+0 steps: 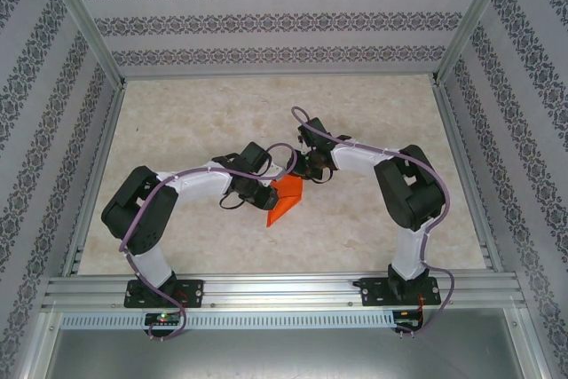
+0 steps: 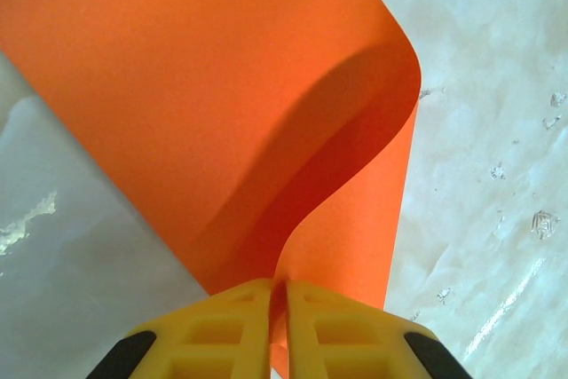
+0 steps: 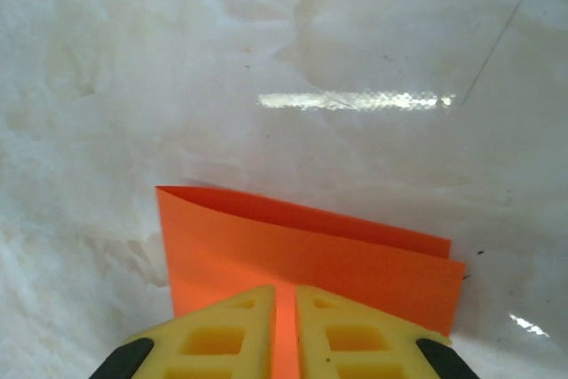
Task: Fold a paper plane with a square sheet of paper (pick it up from the middle)
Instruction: Third fold the triangle at the center of the table.
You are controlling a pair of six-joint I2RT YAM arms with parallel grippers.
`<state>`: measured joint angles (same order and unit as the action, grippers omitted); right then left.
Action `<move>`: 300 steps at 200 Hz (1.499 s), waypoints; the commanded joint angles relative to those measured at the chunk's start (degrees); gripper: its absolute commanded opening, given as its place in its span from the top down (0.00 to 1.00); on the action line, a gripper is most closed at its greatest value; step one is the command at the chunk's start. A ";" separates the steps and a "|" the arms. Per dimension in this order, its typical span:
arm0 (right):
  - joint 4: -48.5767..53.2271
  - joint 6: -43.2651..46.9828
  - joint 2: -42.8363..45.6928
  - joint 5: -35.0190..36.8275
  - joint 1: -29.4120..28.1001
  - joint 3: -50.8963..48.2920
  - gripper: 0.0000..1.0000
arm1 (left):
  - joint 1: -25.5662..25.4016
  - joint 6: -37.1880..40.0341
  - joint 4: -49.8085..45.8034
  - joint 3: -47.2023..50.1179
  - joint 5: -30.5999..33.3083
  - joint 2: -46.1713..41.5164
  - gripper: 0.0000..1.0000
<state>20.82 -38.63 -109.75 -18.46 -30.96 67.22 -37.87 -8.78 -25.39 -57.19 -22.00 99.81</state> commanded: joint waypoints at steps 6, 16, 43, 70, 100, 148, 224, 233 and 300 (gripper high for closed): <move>2.30 2.64 -2.29 1.48 0.51 0.57 0.86 | 0.59 2.35 -1.92 -2.39 -0.20 0.96 0.86; 2.38 2.90 -2.46 1.45 0.55 0.31 0.86 | 0.55 2.58 -2.19 -2.77 -0.02 1.17 0.86; 2.33 3.45 -2.22 1.26 0.81 -0.41 0.87 | 0.59 3.31 -3.15 -3.80 1.07 2.03 0.86; 2.21 3.56 -1.90 1.15 0.97 -0.53 0.87 | 0.68 3.74 -3.88 -5.08 1.53 3.08 0.86; 2.01 3.40 -2.04 1.06 0.99 -0.49 0.87 | 0.73 3.95 -3.91 -4.33 2.73 3.55 0.86; 1.29 2.88 -2.22 0.72 1.03 -0.95 0.86 | 0.75 3.23 -2.36 -2.99 2.68 3.41 0.85; 0.20 2.05 -2.56 0.26 1.00 -1.91 0.86 | 0.78 3.55 -1.82 -3.43 2.74 4.16 0.85; 0.09 1.99 -2.61 0.26 1.06 -1.93 0.86 | 0.77 3.34 -1.41 -3.25 2.70 4.07 0.85; 0.19 1.89 -2.66 0.53 1.13 -2.27 0.86 | 0.73 3.17 -0.54 -2.61 3.05 3.75 0.84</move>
<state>20.78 -36.34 -111.44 -19.44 -30.22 66.48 -37.82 -6.44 -27.92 -60.64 -19.73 102.89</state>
